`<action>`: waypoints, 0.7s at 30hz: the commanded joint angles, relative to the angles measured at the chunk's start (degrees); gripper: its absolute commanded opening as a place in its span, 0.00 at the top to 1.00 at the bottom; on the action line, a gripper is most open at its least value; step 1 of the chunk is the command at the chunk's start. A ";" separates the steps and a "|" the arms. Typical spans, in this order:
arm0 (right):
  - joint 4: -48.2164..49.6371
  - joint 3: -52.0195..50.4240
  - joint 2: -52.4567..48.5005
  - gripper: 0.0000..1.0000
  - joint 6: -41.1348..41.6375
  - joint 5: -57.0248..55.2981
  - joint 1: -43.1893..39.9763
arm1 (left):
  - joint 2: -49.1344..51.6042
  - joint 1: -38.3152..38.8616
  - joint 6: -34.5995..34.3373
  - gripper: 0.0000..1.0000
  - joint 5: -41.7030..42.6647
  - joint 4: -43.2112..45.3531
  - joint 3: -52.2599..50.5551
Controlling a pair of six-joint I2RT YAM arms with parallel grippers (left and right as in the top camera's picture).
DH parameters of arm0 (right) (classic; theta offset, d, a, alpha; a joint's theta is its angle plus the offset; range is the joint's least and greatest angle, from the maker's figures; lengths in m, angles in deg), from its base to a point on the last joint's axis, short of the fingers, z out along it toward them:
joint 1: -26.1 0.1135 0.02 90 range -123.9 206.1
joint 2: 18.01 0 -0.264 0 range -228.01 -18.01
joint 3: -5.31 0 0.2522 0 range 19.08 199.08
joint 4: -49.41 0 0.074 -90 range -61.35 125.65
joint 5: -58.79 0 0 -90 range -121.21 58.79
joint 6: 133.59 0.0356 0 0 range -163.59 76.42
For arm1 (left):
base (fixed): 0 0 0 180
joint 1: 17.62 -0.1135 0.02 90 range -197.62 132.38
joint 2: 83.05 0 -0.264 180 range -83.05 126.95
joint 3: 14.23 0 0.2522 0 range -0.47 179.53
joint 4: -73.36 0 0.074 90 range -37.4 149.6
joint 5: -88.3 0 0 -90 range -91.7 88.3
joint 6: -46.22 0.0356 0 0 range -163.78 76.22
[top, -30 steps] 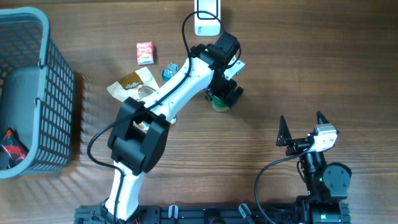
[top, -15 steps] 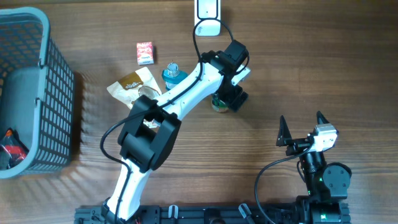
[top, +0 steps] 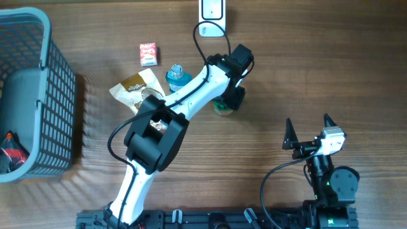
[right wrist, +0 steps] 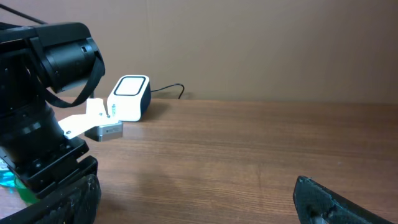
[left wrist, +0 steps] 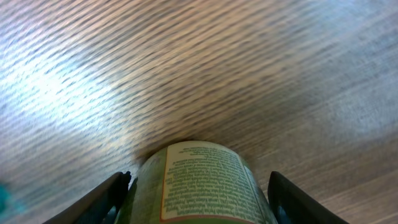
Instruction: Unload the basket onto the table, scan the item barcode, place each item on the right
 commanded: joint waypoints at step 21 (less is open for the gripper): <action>0.28 0.52 0.31 0.00 -0.68 -0.35 -0.07 | 0.50 6.19 -93.68 0.01 3.43 1.07 -0.13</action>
